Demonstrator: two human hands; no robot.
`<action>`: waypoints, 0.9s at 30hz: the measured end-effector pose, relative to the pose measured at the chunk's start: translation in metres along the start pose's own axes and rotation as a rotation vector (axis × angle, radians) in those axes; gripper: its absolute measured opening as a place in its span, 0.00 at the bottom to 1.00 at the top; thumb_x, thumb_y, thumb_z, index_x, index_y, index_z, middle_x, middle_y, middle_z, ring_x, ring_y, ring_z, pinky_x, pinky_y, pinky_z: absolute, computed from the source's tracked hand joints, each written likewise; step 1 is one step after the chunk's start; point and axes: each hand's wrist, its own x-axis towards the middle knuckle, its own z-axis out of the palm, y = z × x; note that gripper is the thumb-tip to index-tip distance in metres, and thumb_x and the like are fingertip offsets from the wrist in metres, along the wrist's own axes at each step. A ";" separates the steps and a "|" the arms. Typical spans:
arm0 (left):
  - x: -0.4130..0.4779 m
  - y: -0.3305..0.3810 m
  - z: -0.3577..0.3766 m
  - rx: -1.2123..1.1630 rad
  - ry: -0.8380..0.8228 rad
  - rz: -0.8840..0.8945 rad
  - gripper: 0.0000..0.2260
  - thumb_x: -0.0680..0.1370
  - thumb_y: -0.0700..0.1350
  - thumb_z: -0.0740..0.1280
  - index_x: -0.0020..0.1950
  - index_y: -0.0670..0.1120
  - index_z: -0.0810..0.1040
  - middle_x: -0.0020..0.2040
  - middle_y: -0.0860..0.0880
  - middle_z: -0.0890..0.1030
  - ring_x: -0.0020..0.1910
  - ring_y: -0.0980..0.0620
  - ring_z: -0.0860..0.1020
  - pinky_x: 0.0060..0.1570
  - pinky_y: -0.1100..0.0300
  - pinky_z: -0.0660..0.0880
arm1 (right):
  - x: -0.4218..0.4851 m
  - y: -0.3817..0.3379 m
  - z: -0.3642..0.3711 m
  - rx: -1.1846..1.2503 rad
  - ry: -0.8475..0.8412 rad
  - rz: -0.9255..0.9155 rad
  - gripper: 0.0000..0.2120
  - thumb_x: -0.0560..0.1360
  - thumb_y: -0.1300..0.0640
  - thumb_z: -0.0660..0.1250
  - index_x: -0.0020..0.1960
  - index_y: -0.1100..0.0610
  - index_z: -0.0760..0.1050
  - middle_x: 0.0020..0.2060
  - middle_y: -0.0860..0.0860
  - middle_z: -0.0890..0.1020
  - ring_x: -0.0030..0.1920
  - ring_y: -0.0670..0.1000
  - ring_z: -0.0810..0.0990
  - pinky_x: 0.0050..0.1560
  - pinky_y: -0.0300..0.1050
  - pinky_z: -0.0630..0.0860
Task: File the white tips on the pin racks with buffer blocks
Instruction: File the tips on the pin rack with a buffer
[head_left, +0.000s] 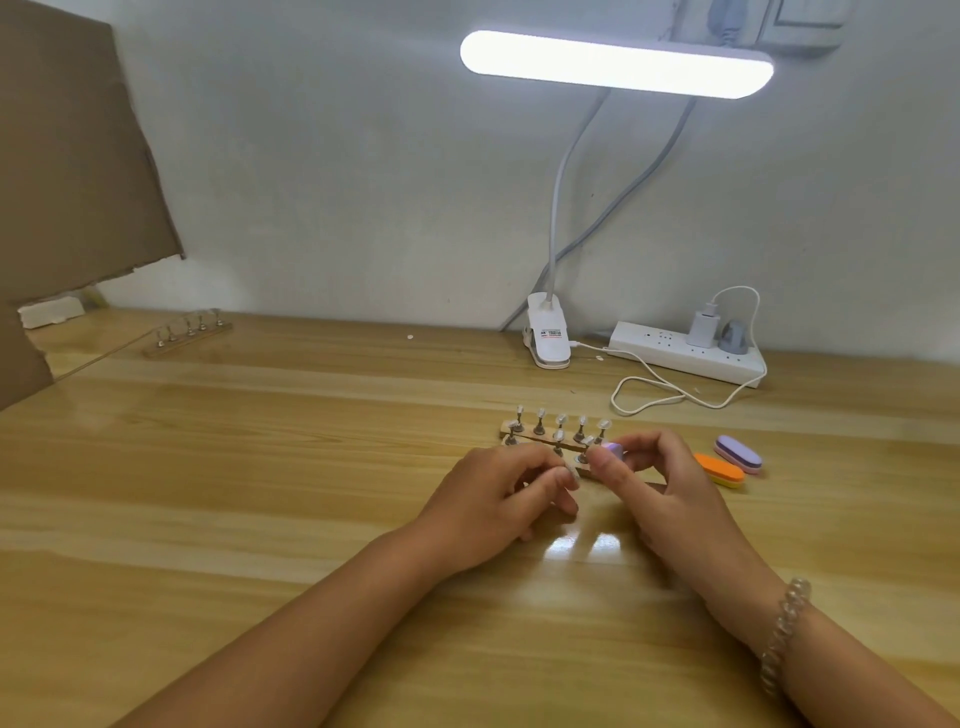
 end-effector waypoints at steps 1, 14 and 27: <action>0.000 -0.001 0.000 -0.032 0.005 -0.012 0.06 0.82 0.45 0.64 0.52 0.49 0.81 0.44 0.56 0.86 0.29 0.57 0.78 0.33 0.60 0.77 | 0.001 0.000 -0.001 0.020 0.006 0.018 0.23 0.64 0.36 0.69 0.51 0.49 0.75 0.42 0.47 0.81 0.30 0.38 0.74 0.30 0.31 0.67; 0.003 -0.002 -0.002 -0.022 -0.032 0.043 0.05 0.81 0.46 0.67 0.48 0.50 0.83 0.40 0.57 0.83 0.30 0.54 0.78 0.33 0.62 0.74 | -0.002 0.002 -0.001 -0.096 -0.091 -0.067 0.27 0.60 0.38 0.74 0.50 0.53 0.73 0.41 0.52 0.79 0.31 0.45 0.71 0.33 0.38 0.69; 0.006 -0.005 -0.005 -0.254 -0.063 -0.068 0.08 0.80 0.43 0.68 0.50 0.54 0.86 0.43 0.53 0.85 0.35 0.53 0.79 0.34 0.62 0.75 | -0.010 0.003 0.000 -0.339 -0.211 -0.300 0.20 0.68 0.50 0.76 0.54 0.44 0.68 0.44 0.44 0.75 0.28 0.45 0.72 0.29 0.36 0.68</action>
